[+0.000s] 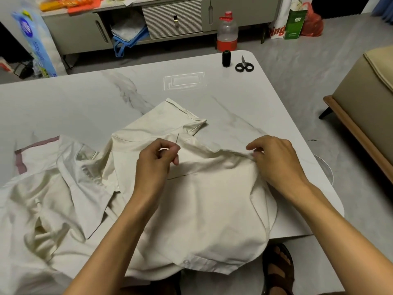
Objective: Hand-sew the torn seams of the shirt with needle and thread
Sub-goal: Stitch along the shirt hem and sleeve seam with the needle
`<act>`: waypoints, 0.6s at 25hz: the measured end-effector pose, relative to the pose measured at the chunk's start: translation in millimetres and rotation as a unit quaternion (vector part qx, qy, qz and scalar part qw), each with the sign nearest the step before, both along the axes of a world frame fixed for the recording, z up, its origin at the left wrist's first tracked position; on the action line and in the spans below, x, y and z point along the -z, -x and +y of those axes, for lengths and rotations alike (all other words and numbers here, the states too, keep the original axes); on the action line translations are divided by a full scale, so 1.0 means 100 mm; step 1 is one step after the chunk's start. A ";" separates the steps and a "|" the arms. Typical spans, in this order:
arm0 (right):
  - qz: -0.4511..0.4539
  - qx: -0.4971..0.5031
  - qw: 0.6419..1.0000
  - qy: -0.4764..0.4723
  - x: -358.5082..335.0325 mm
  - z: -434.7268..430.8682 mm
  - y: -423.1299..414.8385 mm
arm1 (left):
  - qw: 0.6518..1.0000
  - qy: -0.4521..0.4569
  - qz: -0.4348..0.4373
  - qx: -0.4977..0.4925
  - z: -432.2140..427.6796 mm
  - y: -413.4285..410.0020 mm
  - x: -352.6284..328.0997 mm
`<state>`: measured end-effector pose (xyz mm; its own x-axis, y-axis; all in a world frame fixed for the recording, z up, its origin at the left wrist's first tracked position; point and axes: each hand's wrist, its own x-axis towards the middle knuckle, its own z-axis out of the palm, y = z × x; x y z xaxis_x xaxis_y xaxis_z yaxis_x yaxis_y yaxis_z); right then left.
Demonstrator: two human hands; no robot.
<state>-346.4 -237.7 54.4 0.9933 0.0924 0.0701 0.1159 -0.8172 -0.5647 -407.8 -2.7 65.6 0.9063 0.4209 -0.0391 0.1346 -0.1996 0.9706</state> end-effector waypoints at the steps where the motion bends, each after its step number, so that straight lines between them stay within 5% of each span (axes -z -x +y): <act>1: 0.030 0.013 0.999 -0.001 -0.04 0.00 0.01 | 0.999 0.038 0.006 0.011 -0.02 -0.01 -0.02; 6: 0.161 -0.020 0.980 0.119 -0.16 -0.05 0.13 | 0.989 0.136 0.015 0.063 -0.11 -0.02 -0.04; 9: 0.024 -0.013 0.987 0.156 -0.12 -0.05 0.15 | 0.981 0.169 0.027 0.090 -0.17 -0.02 -0.05; 12: 0.024 -0.047 0.986 -0.161 -0.14 0.12 0.19 | 0.968 0.215 0.038 0.124 -0.34 -0.03 -0.07; 15: 0.152 -0.078 0.905 -0.389 -0.19 0.30 0.34 | 0.949 0.273 0.060 0.146 -0.50 -0.05 -0.05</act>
<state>-380.5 -207.6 73.0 0.9568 0.2730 -0.1006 -0.0621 -0.1461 -0.9873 -403.2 -52.8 70.1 0.9564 0.0397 -0.2895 0.2671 0.2825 0.9213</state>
